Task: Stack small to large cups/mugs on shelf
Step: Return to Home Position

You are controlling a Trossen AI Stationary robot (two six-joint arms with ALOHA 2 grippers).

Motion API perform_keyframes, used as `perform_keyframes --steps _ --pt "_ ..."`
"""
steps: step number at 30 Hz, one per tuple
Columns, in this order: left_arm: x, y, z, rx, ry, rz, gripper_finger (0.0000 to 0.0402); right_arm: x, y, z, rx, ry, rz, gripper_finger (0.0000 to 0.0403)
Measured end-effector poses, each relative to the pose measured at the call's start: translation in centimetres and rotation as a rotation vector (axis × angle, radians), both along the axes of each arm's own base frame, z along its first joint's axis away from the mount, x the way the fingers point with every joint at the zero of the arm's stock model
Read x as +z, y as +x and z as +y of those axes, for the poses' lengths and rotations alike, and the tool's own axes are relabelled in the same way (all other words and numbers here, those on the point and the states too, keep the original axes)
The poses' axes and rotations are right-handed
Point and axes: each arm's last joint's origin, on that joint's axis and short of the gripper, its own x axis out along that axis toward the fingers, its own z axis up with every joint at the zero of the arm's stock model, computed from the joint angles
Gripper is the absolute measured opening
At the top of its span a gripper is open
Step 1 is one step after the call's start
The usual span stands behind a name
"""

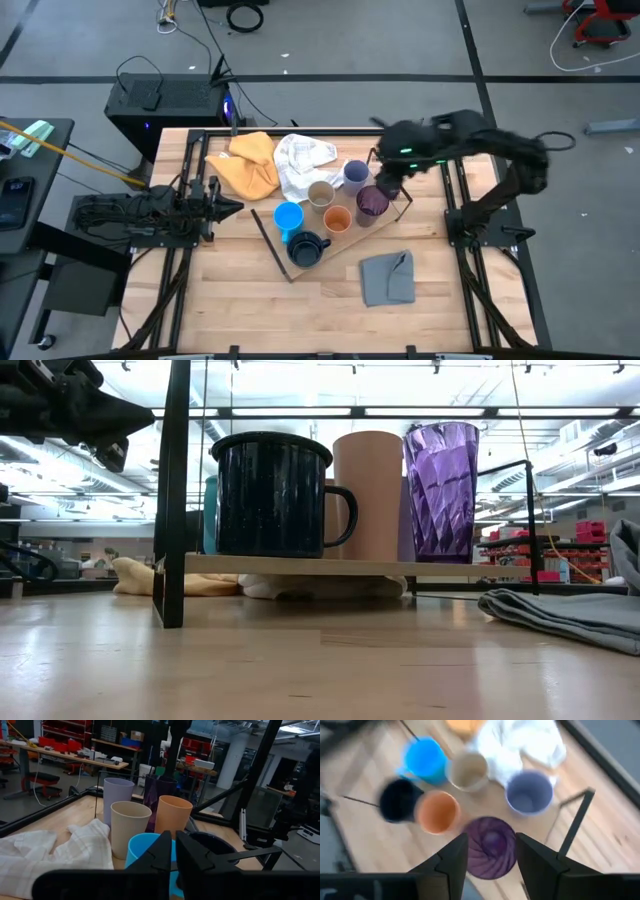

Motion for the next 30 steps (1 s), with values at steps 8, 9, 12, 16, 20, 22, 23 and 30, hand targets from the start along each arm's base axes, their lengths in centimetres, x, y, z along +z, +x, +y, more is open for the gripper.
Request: perform_keyframes --steps 8,9,12,16,20,22,23,30 --pt "0.2 0.0 0.0 0.003 0.053 -0.018 0.0020 5.4 -9.7 1.1 -0.199 -0.052 -0.370 0.0169" --pt "0.3 0.0 0.0 0.004 0.066 -0.025 0.0017 5.7 -10.6 1.2 -0.218 -0.044 -0.400 0.0169" --pt "0.4 0.0 0.0 0.006 0.096 -0.036 0.0011 6.2 -12.5 1.3 -0.256 -0.022 -0.466 0.0169" --pt "0.6 0.0 0.0 0.007 0.096 -0.054 0.0011 6.4 -13.4 1.3 -0.272 -0.037 -0.499 0.0169" --pt "1.1 0.0 0.0 0.019 0.130 -0.174 0.0018 6.4 -13.2 1.3 -0.272 -0.058 -0.492 0.0169" --pt "0.9 0.1 0.0 0.029 0.158 -0.231 0.0018 6.3 -12.8 1.4 -0.267 -0.067 -0.480 0.0169" --pt "0.6 0.2 0.0 0.031 0.159 -0.251 0.0017 6.2 -12.6 1.4 -0.266 -0.067 -0.475 0.0169" --pt "-0.4 0.5 -0.1 0.018 0.147 -0.277 0.0010 6.1 -12.4 1.5 -0.269 -0.070 -0.465 0.0169"
